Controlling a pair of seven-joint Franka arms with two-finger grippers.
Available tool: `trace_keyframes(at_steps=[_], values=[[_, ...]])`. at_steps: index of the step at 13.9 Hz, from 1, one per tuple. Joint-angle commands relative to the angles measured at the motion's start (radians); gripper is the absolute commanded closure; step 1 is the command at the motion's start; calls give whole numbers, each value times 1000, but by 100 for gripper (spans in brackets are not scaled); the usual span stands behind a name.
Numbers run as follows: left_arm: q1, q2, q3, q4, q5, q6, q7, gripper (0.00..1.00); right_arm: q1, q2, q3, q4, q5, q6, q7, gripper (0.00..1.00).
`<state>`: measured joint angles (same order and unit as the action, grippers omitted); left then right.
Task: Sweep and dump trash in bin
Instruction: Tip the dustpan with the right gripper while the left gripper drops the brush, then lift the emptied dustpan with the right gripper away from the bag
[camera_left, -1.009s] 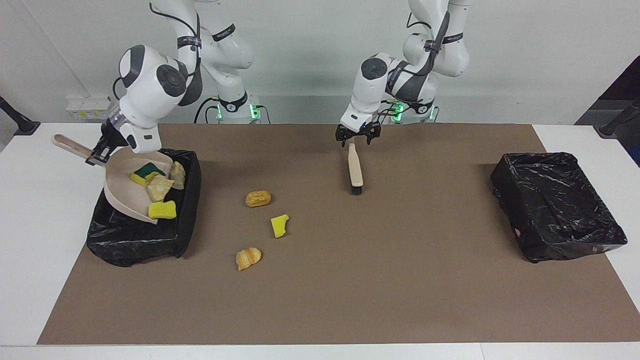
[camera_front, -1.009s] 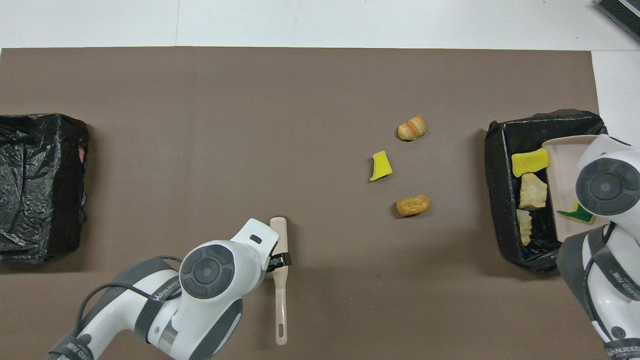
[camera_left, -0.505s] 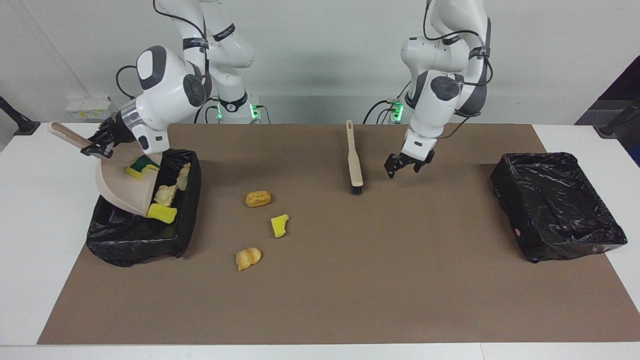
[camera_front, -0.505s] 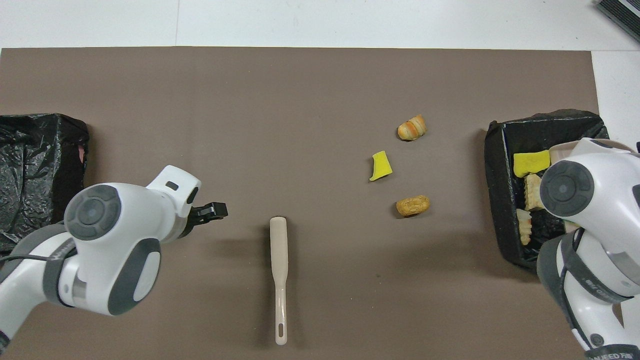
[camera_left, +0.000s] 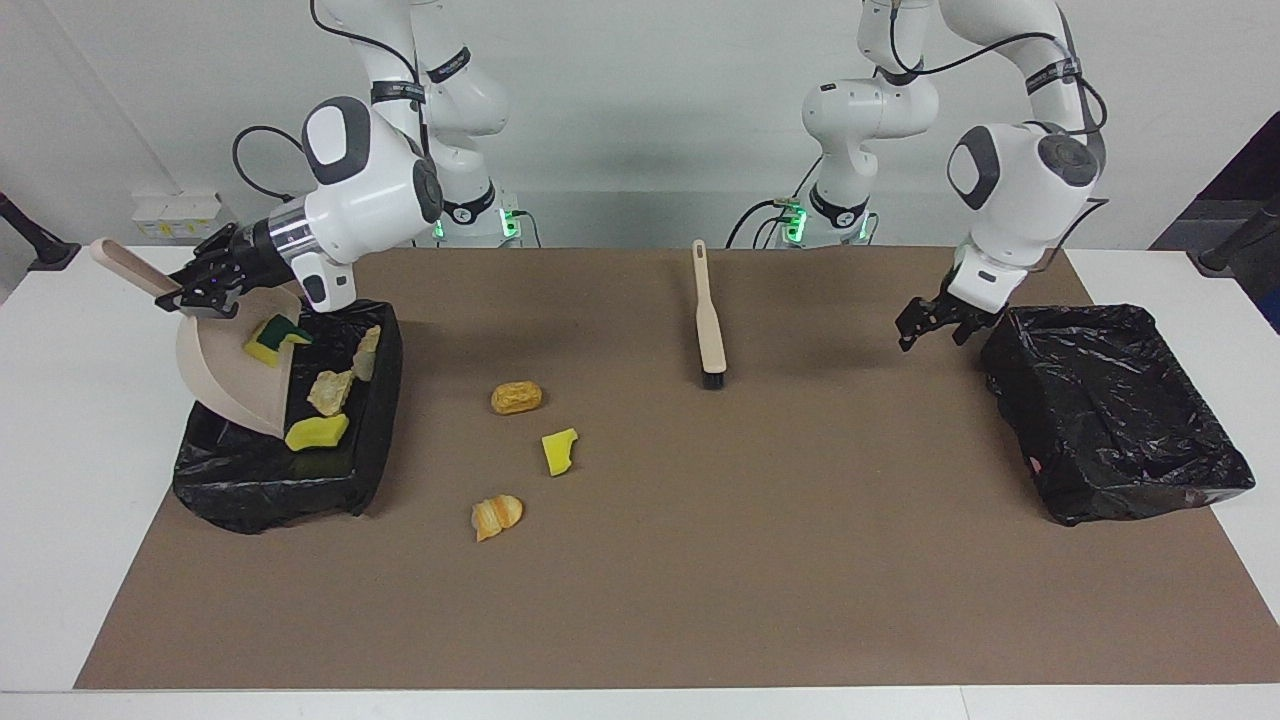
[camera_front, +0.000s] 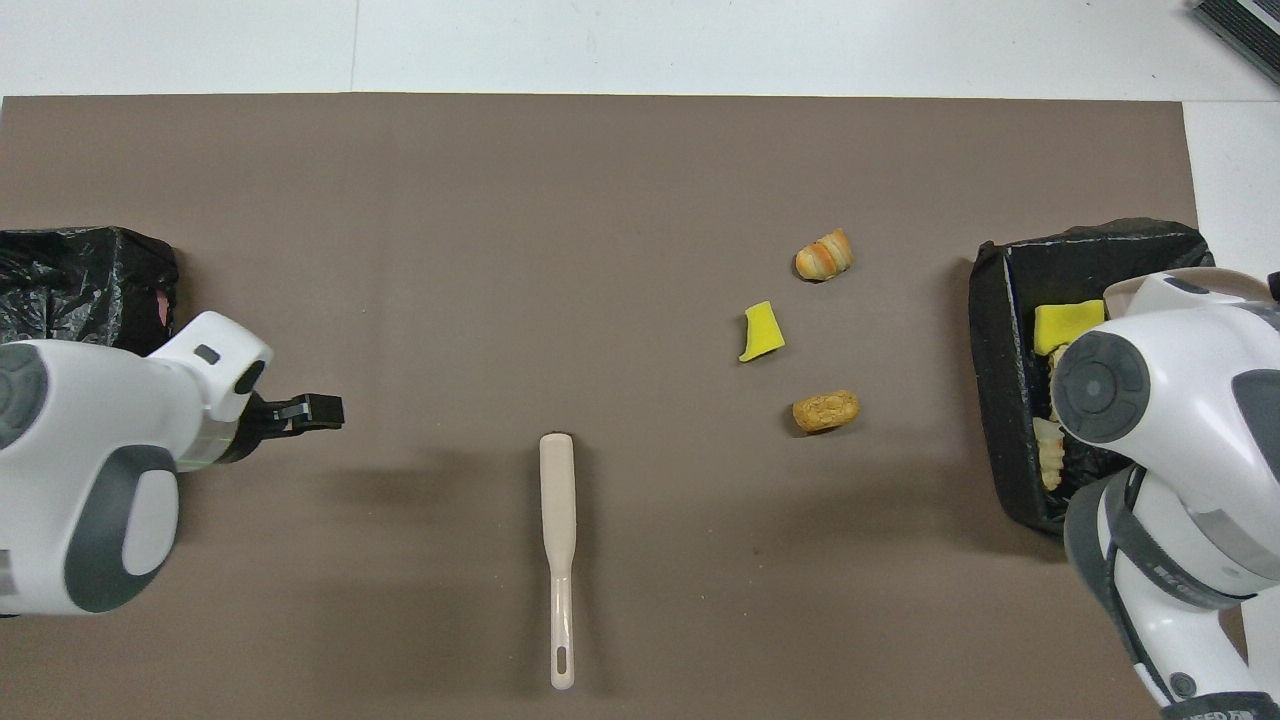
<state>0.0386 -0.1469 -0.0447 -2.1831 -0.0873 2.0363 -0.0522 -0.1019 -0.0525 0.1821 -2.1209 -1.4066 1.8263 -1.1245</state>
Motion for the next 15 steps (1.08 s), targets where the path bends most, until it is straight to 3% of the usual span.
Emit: trace_keyframes(at_steps=[1, 7, 11, 13, 15], values=[[10, 36, -15, 213, 15, -198, 5, 0, 33, 16, 3, -2, -48, -19, 42, 100], [12, 36, -14, 475, 38, -419, 6, 0, 86, 2, 3, -14, -49, -97, 14, 100], [10, 76, -14, 564, 84, -427, 11, 0, 56, 14, 3, -33, -45, -65, 100, 100], [0, 102, -17, 607, 83, -465, 9, 0, 95, 0, 5, -33, -51, -164, 86, 100], [3, 80, -17, 562, 74, -446, 15, 0, 134, -3, 5, -19, -51, -252, 97, 100]])
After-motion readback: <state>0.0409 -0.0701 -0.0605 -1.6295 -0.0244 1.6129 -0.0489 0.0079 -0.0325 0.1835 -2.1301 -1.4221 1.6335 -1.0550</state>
